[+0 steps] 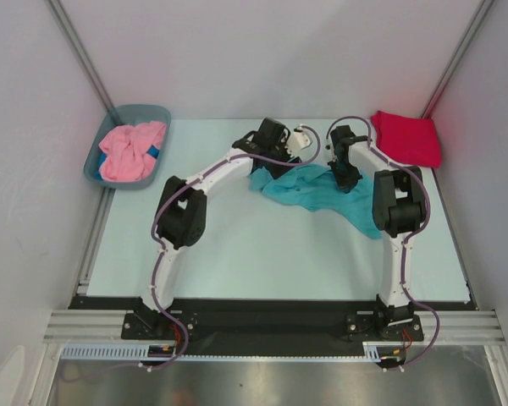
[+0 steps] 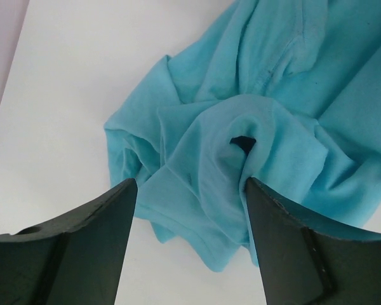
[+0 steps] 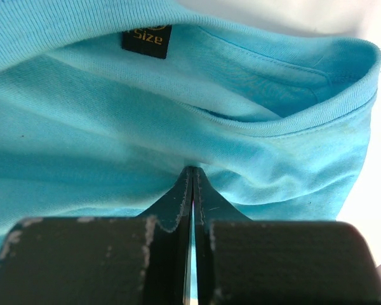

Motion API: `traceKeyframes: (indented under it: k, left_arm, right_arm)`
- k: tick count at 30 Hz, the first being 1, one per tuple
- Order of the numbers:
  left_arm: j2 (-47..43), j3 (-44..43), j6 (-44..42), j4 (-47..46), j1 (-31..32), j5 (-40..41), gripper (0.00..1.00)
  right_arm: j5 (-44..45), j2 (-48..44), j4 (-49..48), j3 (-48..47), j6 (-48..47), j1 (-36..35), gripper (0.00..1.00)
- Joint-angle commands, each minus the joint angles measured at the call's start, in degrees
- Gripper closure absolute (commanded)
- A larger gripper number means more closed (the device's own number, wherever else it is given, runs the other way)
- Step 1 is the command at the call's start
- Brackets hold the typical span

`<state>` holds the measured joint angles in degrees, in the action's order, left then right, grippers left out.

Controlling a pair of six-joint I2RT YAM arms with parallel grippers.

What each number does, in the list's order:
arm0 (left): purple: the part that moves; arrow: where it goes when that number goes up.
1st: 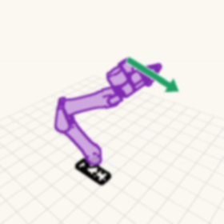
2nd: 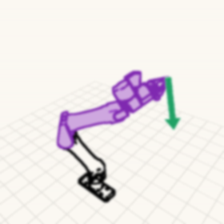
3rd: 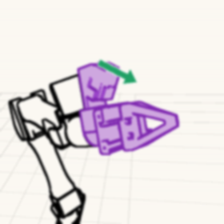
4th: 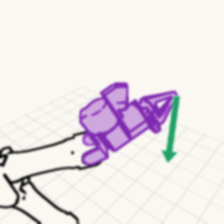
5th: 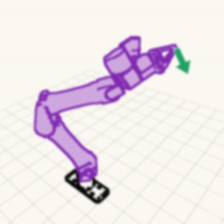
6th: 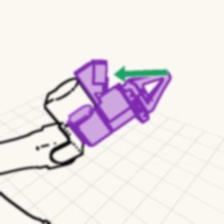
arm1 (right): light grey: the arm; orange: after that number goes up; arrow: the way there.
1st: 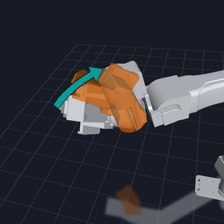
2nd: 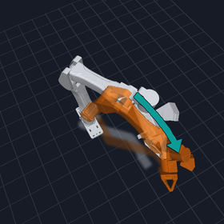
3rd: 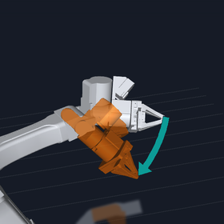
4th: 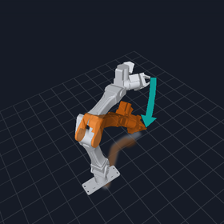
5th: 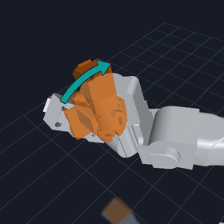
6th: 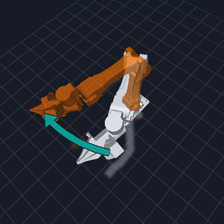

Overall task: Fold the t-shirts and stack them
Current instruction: Flatten the tshirt out

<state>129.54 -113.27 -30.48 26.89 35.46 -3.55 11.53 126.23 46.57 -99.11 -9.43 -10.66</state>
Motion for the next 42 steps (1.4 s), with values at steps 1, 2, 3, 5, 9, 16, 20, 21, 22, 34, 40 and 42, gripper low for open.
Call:
traceKeyframes:
  k: [1, 2, 3, 5, 9, 16, 20, 21, 22, 34, 40, 42]
  left_arm:
    - [-1.39, -3.18, -0.2, -2.46, -0.48, -0.92, 0.25]
    - [-2.35, -3.01, -0.11, -2.64, -0.48, -1.45, 0.25]
    - [-2.71, -3.01, -0.02, -3.07, -0.48, -1.81, 0.25]
    - [-3.15, -3.09, -0.02, -3.43, -0.48, -2.42, 0.26]
    - [-4.55, -3.97, 1.12, -3.78, -0.48, -4.44, 0.26]
    - [-2.9, -3.88, 0.34, -4.22, -0.4, -5.15, 0.26]
    - [-0.69, -2.92, -1.42, -4.13, -0.39, -3.92, 0.26]
    - [-0.43, -2.66, -1.77, -4.13, -0.39, -3.92, 0.27]
    - [-0.25, -1.78, -2.04, -4.13, -0.48, -3.92, 0.27]
    - [0.1, 2.79, -3.53, -3.78, -0.39, -6.03, 0.4]
    - [0.46, 2.53, -3.54, -1.85, -0.39, -6.38, 1.0]
    - [-0.07, 2.36, -3.18, -0.18, -0.4, -6.47, 1.0]
  right_arm:
    - [0.95, -0.2, -1.92, 0.5, 0.29, 0.11, 1.0]
    - [1.04, -0.2, -1.92, 0.41, 0.38, 0.2, 1.0]
    - [0.95, -0.2, -1.92, 0.41, 0.38, 0.2, 1.0]
    - [0.95, 0.06, -1.92, 0.15, 0.38, 0.2, 1.0]
    - [1.21, 0.33, -1.83, -0.12, 0.38, 0.2, 1.0]
    - [0.95, 1.03, -1.48, -1.17, 0.55, 0.2, 1.0]
    - [0.95, 1.38, -1.21, -1.88, 0.47, 0.11, 1.0]
    - [1.04, 1.3, -1.21, -1.96, 0.47, 0.11, 1.0]
    - [0.95, 1.21, -1.21, -2.05, 0.47, 0.02, 1.0]
    - [0.86, 1.47, -0.78, -2.67, 0.55, -0.07, 1.0]
    - [0.6, 1.38, -0.86, -2.49, 0.56, -0.07, 1.0]
    - [0.77, 1.12, -0.86, -2.32, 0.56, -0.15, 1.0]
